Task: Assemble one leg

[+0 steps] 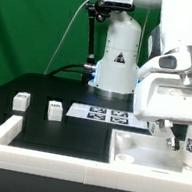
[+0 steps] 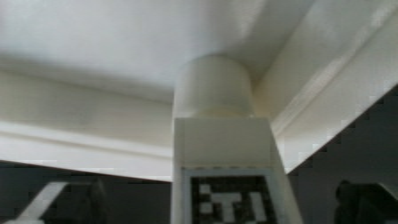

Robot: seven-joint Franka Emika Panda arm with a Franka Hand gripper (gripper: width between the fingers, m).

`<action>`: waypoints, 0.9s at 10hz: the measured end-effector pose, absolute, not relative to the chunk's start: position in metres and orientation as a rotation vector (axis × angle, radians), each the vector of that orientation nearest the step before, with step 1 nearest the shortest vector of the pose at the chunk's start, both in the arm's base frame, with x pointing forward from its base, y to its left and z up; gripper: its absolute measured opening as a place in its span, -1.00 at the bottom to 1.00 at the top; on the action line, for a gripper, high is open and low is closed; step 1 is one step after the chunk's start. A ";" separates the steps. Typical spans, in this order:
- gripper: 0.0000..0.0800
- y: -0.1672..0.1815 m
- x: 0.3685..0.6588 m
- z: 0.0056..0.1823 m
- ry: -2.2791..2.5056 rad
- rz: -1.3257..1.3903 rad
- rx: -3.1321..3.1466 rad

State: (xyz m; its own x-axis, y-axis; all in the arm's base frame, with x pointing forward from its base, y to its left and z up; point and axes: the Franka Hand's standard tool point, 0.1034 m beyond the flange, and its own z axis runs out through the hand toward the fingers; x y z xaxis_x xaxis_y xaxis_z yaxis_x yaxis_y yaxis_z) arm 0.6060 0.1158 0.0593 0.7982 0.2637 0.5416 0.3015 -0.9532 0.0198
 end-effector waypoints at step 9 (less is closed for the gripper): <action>0.62 0.123 0.616 0.074 -0.449 -0.462 -2.952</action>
Offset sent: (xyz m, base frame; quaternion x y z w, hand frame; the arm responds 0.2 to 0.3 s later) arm -0.0057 -0.0049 0.0239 -0.0146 -0.0245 0.0112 0.9995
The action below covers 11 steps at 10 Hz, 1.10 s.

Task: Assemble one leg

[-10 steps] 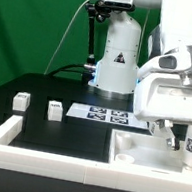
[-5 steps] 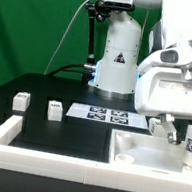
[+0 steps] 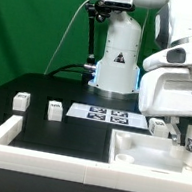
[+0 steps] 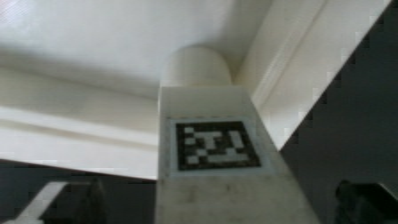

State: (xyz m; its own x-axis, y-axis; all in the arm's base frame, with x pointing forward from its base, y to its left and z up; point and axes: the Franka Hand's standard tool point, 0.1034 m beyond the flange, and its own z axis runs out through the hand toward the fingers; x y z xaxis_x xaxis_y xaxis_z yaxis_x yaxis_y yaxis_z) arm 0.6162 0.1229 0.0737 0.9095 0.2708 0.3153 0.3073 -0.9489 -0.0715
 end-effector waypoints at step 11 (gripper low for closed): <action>-0.23 0.120 0.612 0.078 -0.398 0.054 -2.963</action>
Offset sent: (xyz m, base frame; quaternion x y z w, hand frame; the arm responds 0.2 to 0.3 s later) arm 0.0005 -0.0097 0.0013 -0.0035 -0.1601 0.0162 0.9870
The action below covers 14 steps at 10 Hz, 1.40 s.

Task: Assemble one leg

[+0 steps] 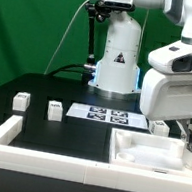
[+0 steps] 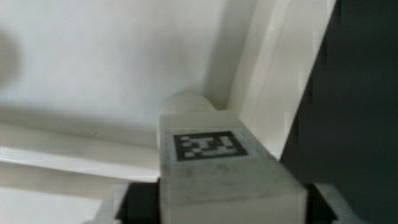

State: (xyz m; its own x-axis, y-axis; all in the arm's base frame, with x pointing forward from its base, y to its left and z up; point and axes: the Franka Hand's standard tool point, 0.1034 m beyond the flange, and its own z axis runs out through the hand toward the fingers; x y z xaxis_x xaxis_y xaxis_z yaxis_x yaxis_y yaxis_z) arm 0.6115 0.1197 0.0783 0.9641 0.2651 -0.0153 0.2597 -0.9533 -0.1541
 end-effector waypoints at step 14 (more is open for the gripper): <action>-0.24 0.130 0.613 0.073 1.543 0.133 -2.535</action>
Offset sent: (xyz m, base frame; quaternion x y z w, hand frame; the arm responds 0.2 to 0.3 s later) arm -0.0076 0.0017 -0.0028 -0.0014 -0.0207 0.1473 0.9889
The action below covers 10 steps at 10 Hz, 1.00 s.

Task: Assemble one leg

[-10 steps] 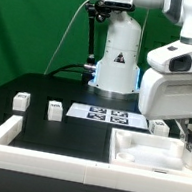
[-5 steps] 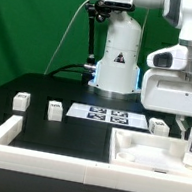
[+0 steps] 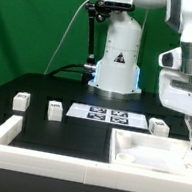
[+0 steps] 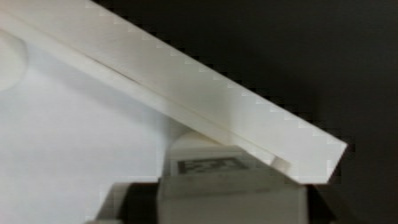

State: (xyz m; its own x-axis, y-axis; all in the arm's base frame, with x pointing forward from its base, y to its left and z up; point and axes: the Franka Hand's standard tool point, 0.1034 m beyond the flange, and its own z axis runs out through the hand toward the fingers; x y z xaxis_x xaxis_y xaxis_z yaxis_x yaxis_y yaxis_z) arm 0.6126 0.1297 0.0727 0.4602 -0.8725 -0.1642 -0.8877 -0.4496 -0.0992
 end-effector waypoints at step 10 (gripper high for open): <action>0.62 0.128 0.620 0.077 0.408 -0.024 -2.958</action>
Offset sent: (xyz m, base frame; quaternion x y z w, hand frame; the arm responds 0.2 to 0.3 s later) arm 0.0047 0.0006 0.0034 -0.0301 -0.0036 -0.0799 0.9963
